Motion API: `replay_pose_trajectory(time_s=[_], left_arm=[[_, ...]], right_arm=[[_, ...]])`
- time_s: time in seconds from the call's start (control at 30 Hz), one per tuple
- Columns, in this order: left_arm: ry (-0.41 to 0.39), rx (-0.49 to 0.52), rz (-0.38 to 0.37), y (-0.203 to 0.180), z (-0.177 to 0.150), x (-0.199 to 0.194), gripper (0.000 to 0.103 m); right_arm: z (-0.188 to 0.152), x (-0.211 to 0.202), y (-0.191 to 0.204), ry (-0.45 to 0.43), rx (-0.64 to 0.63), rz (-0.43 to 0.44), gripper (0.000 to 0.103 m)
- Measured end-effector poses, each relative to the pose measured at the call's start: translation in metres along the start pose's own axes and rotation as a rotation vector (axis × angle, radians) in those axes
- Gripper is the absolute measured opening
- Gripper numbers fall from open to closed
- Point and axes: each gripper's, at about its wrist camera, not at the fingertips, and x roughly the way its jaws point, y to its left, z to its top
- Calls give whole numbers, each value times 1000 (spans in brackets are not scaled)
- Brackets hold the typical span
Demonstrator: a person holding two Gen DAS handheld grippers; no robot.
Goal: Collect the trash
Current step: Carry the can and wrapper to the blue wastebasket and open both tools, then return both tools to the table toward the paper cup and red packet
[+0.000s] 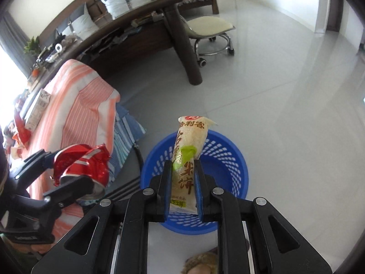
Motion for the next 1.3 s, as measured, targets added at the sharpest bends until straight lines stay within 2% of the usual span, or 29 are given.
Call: replay_pose_trajectory(time_s=[0.37, 0.47, 0.5, 0.53, 0.67, 0.77, 0.93, 1.0, 1.13, 1.2, 1.3], left_arm=[[31, 28, -11, -4, 0, 31, 73], [42, 31, -32, -6, 0, 40, 83], [46, 33, -34, -6, 0, 44, 84], [53, 36, -32, -7, 1, 47, 84], [51, 28, -16, -8, 5, 48, 84], [1, 13, -12, -9, 6, 30, 84], [-107, 22, 23, -12, 6, -33, 84], [-144, 28, 43, -9, 2, -62, 84], [-171, 9, 91, 11, -27, -117, 84], [-164, -23, 122, 32, -47, -138, 84], [-154, -77, 212, 70, -83, -166, 84]], right_arm=[[7, 17, -22, 25, 63, 35, 17], [9, 22, -28, 19, 88, 41, 27], [9, 22, -30, 18, 101, 45, 47], [9, 21, -32, 12, 114, 49, 61], [11, 8, -35, -36, 127, 43, 61], [12, -5, -36, -84, 131, 19, 62], [15, -34, -23, -204, 87, -69, 78], [16, -46, -11, -263, 45, -117, 82], [14, -71, 22, -378, -34, -189, 94], [10, -79, 44, -425, -72, -198, 98], [2, -81, 86, -462, -149, -179, 99]])
